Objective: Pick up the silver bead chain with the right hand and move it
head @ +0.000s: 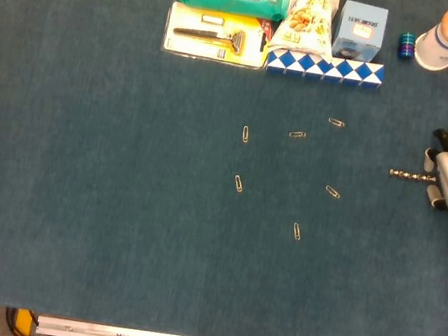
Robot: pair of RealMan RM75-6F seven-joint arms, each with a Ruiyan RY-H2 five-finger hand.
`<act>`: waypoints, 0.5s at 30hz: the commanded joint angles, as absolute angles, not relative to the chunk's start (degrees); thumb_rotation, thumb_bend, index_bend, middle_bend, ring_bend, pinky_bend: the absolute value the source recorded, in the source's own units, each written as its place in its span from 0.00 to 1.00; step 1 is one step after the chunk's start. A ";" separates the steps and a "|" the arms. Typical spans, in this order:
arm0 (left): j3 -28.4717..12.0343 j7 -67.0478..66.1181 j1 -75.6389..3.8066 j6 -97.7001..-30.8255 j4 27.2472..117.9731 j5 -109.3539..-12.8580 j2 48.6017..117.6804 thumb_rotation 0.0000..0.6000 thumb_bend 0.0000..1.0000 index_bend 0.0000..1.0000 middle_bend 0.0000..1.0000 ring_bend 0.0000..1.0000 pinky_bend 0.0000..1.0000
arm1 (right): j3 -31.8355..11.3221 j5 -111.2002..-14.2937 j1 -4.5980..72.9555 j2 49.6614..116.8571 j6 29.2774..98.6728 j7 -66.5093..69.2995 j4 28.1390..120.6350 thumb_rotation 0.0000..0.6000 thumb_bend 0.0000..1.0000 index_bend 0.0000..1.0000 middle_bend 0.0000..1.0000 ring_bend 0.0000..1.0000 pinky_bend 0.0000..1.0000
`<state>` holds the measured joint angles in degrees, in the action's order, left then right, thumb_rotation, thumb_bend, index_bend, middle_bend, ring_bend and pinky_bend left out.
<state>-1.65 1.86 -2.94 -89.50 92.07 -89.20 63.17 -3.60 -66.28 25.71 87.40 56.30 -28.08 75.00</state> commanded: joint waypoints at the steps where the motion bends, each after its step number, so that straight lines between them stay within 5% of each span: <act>1: -1.64 1.91 -2.91 -89.52 92.09 -89.21 63.13 1.00 0.03 0.32 0.22 0.23 0.44 | -3.66 -65.92 25.86 87.52 56.25 -28.46 74.90 1.00 0.33 0.47 0.17 0.07 0.24; 15: -1.62 2.26 -2.77 -89.72 92.25 -89.34 62.89 1.00 0.03 0.32 0.22 0.23 0.44 | -3.55 -64.39 26.60 88.07 55.73 -29.97 74.78 1.00 0.33 0.50 0.17 0.07 0.24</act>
<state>-1.62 2.26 -2.77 -89.72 92.24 -89.33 62.89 -3.56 -64.40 26.59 88.05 55.73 -29.96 74.79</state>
